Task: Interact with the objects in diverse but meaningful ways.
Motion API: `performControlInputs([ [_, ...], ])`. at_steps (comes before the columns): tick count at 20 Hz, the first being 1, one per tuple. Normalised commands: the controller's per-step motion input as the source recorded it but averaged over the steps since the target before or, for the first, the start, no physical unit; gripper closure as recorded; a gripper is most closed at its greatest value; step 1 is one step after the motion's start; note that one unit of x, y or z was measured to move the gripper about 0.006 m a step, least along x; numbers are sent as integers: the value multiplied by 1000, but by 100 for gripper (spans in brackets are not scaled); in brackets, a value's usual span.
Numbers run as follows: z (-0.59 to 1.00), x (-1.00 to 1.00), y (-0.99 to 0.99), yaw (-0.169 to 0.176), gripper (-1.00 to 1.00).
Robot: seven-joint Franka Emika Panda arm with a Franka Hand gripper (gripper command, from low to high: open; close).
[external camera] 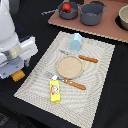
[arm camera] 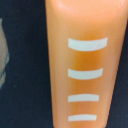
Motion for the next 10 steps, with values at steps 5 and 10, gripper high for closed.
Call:
performControlInputs([
  [5, -273, -418, 0, -30, 100],
  [10, -199, -333, 38, -26, 100],
])
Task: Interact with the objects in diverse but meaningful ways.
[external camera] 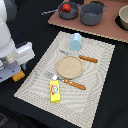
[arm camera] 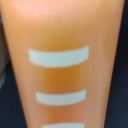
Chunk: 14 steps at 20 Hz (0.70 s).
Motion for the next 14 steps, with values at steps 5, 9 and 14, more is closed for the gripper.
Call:
performControlInputs([
  [5, -144, -300, 109, -28, 100],
  [9, -104, -234, 189, -18, 100],
  [14, 618, -17, 322, -48, 100],
])
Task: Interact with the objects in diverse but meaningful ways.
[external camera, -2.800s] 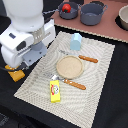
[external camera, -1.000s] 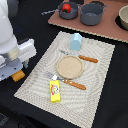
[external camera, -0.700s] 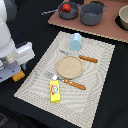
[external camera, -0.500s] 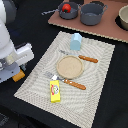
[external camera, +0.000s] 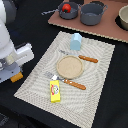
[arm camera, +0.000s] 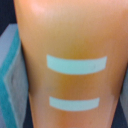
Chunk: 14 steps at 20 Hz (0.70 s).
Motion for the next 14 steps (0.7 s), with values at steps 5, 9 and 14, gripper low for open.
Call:
performControlInputs([
  [5, 1000, 394, 541, -50, 100],
  [9, 889, 834, 508, 0, 100],
  [14, 770, 838, 470, 0, 100],
])
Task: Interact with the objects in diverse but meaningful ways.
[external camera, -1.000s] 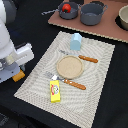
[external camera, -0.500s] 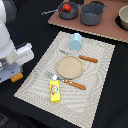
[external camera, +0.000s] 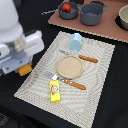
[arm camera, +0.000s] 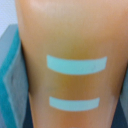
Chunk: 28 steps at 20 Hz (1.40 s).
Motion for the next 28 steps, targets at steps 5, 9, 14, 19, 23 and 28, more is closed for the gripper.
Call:
performControlInputs([
  [5, 590, 851, 457, 0, 100],
  [9, 272, 834, 374, -1, 100],
  [14, 198, 874, 347, 0, 100],
  [19, 119, 919, 300, 0, 100],
  [23, 78, 917, 256, 0, 100],
  [28, 6, 881, 174, 0, 100],
])
